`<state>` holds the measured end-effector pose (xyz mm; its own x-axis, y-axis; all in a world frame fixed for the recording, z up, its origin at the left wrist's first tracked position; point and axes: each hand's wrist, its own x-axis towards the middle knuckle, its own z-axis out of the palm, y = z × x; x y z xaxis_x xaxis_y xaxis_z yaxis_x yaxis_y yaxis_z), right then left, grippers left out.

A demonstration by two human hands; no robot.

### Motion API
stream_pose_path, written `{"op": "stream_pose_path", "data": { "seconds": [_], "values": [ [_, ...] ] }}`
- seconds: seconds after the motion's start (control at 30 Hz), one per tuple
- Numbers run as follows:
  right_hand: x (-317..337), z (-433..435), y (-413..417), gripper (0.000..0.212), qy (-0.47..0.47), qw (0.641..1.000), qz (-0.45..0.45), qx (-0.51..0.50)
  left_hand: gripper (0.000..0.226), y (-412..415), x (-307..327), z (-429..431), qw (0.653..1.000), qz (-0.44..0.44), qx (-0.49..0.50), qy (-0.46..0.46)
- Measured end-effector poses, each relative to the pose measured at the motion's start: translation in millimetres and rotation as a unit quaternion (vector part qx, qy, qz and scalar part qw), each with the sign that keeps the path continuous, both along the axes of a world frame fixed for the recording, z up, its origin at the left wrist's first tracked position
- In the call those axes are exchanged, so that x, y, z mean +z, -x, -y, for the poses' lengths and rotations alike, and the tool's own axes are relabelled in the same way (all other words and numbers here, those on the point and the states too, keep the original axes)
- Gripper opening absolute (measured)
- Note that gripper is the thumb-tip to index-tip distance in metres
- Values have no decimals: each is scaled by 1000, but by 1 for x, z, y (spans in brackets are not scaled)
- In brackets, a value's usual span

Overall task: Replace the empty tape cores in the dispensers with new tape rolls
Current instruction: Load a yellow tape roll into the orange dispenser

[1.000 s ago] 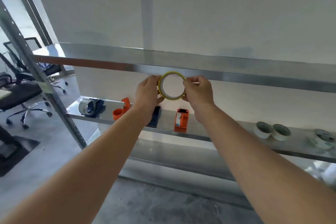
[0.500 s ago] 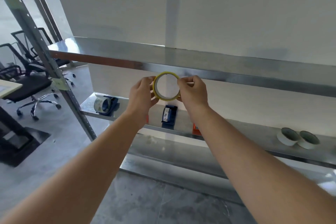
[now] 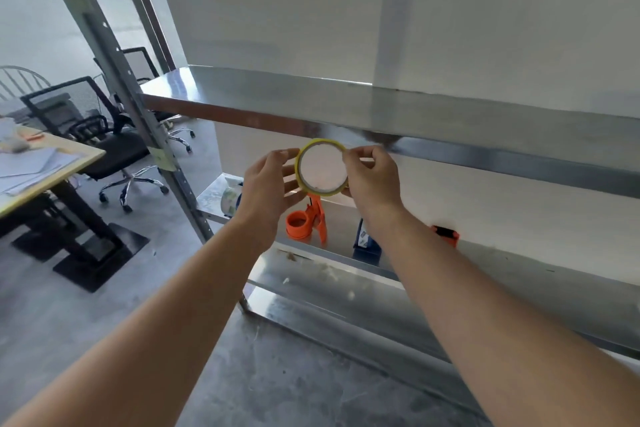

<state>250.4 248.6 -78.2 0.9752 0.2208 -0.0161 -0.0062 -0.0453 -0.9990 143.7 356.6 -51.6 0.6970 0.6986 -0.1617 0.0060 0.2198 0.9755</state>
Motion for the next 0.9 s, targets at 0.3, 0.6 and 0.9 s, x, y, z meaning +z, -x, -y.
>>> {"op": "stream_pose_path", "data": {
  "seconds": [0.3, 0.6, 0.9],
  "values": [
    [3, -54, 12, 15, 19, 999, 22, -30, 30, -1, -7, -65, 999, 10, -46, -8],
    [16, -122, 43, 16, 30, 989, 18, -143, 29, 7, 3, -148, 988, 21, -152, -8],
    [24, -133, 63, 20, 36, 983, 30, -177, 26, 14, 12, -167, 979, 28, -201, 9]
  ]
}}
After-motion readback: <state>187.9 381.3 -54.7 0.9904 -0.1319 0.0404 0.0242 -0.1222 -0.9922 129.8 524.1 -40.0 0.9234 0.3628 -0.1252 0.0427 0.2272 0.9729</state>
